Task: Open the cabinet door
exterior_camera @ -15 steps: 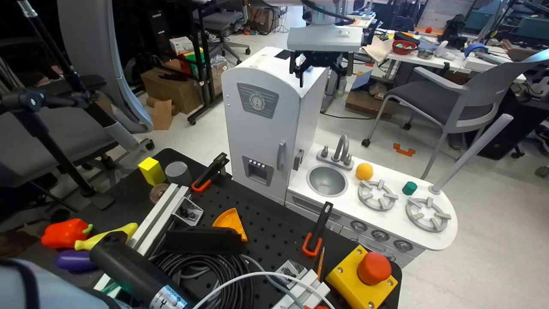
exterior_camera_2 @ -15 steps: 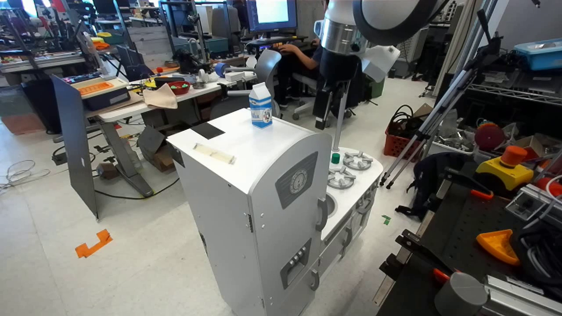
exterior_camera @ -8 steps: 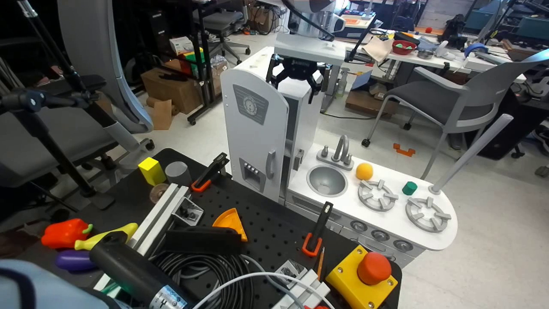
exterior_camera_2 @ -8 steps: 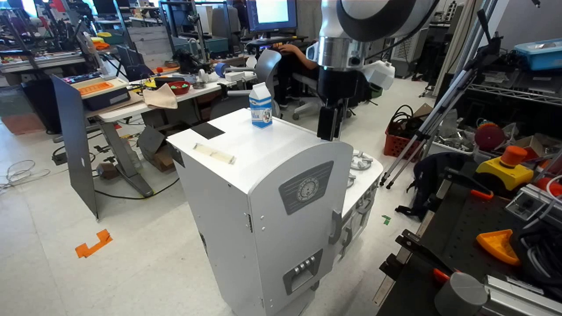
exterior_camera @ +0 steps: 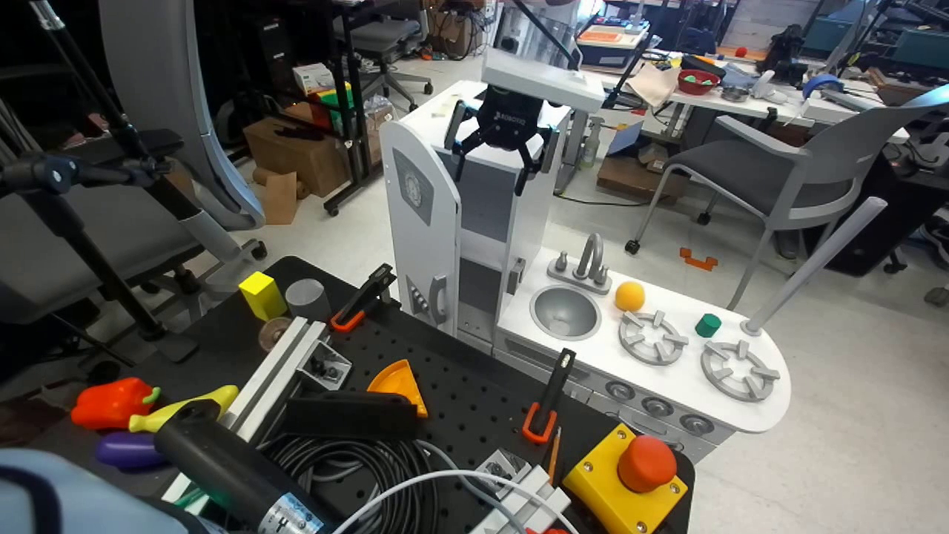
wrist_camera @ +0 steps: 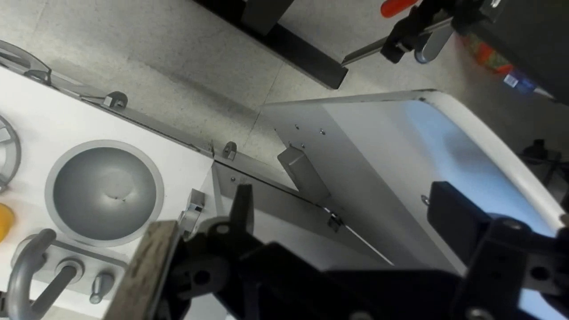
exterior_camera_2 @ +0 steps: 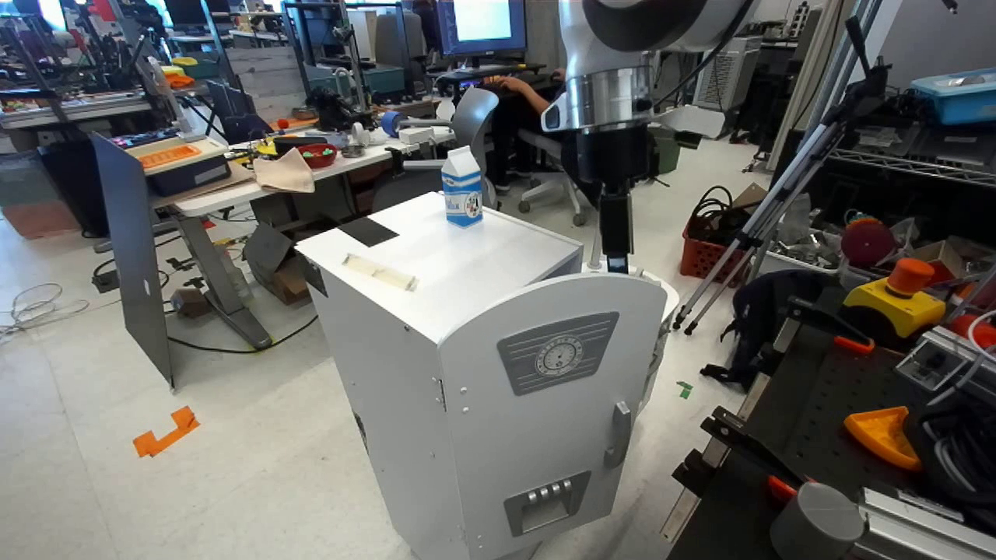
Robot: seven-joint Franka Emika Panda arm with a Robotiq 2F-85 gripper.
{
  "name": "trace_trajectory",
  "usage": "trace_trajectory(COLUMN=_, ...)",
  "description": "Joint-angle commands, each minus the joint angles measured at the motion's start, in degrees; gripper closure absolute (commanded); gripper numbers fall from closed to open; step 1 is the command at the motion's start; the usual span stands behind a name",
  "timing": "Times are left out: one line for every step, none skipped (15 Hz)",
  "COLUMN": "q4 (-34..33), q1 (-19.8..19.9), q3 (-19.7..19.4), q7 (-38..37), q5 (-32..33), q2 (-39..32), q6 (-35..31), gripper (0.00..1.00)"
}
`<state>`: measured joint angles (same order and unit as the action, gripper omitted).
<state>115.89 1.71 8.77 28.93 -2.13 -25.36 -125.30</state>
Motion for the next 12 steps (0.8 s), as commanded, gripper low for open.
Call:
trace_trajectory(q4=-3.55, q1=0.11, q3=0.24, q7=5.26, q5=1.82, q2=-1.75, q6=8.42, gripper=0.00)
trace_trajectory(q4=-4.06, q1=-0.26, q3=-0.06, q7=6.23, q5=3.00, q2=-2.01, q6=10.56, gripper=0.00)
trace_trajectory(q4=-4.58, q1=-0.54, q3=-0.29, q7=7.01, q5=3.98, q2=-2.24, q6=12.50, gripper=0.00)
trace_trajectory(q4=-5.10, q1=-0.85, q3=-0.49, q7=7.78, q5=5.35, q2=-2.51, q6=14.65, gripper=0.00)
trace_trajectory(q4=-4.27, q1=-2.68, q3=0.88, q7=5.26, q5=4.44, q2=-2.43, q6=15.62, gripper=0.00)
trace_trajectory(q4=-4.41, q1=-3.15, q3=1.09, q7=5.50, q5=4.87, q2=-2.63, q6=17.33, gripper=0.00)
trace_trajectory(q4=-4.65, q1=-3.88, q3=1.43, q7=5.47, q5=5.17, q2=-2.94, q6=18.85, gripper=0.00)
trace_trajectory(q4=-6.05, q1=-4.99, q3=1.60, q7=5.58, q5=6.10, q2=-4.13, q6=20.09, gripper=0.00)
trace_trajectory(q4=-6.61, q1=-6.09, q3=1.96, q7=5.18, q5=6.35, q2=-4.78, q6=20.76, gripper=0.00)
trace_trajectory(q4=-7.05, q1=-6.91, q3=2.09, q7=5.42, q5=7.20, q2=-5.30, q6=21.52, gripper=0.00)
trace_trajectory(q4=-7.54, q1=-7.72, q3=2.29, q7=5.43, q5=7.65, q2=-5.69, q6=22.00, gripper=0.00)
trace_trajectory(q4=-7.86, q1=-8.35, q3=2.27, q7=5.32, q5=8.28, q2=-6.07, q6=21.92, gripper=0.00)
